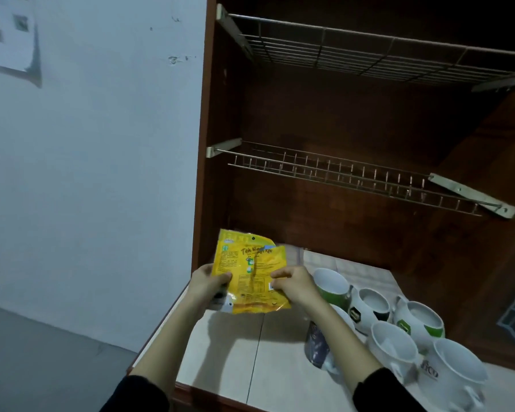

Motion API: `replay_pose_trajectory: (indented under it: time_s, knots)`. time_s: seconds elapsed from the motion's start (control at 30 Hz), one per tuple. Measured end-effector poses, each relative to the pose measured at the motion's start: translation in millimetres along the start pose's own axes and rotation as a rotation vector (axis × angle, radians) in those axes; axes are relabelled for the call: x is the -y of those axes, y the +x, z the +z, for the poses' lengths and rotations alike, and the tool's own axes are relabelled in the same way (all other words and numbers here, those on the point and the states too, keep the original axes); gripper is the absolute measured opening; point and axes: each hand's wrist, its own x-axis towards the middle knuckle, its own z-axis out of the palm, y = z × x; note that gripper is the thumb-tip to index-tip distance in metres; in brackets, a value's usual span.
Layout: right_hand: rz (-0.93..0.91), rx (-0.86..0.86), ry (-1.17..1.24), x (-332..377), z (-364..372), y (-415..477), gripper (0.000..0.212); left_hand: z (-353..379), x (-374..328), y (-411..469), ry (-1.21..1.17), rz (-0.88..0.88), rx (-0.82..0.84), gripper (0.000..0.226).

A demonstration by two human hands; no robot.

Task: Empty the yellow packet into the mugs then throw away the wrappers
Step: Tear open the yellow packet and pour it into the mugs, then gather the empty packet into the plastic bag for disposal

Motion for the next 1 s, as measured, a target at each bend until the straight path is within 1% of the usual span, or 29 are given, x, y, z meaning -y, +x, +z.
replay_pose_trajectory:
  time_s: [0.1,0.17,0.3,0.4,0.57,0.63,0.73,0.8,0.83,0.93,1.0]
  knots:
    - [0.052,-0.05,-0.117,5,15,26,0.038,10,-7,32,0.266,0.094,-0.125,0.04]
    - [0.065,-0.06,-0.141,7,21,46,0.044,15,-14,53,0.397,0.127,-0.148,0.044]
    - [0.103,-0.118,-0.18,8,31,85,0.04,21,-16,96,0.58,0.171,-0.119,0.045]
    - [0.145,-0.143,-0.189,-2,39,111,0.039,21,-8,118,0.634,0.197,-0.119,0.043]
    - [0.19,-0.101,-0.208,-28,68,145,0.041,27,19,151,0.702,0.124,-0.11,0.035]
    - [0.221,-0.094,-0.28,-35,77,154,0.042,29,28,162,0.746,0.09,-0.084,0.031]
    - [0.254,-0.112,-0.539,-42,78,161,0.043,32,40,170,0.846,0.063,-0.059,0.031]
    - [0.308,-0.19,-0.649,-44,77,165,0.056,36,43,174,0.877,0.051,-0.066,0.029]
    - [0.37,-0.232,-0.632,-45,76,168,0.066,38,43,176,0.876,0.03,-0.071,0.028]
    - [0.554,-0.29,-0.444,-41,68,172,0.097,46,38,178,0.841,-0.033,-0.085,0.029]
    - [0.574,-0.304,-0.39,-42,63,176,0.105,47,33,179,0.805,-0.066,-0.1,0.029]
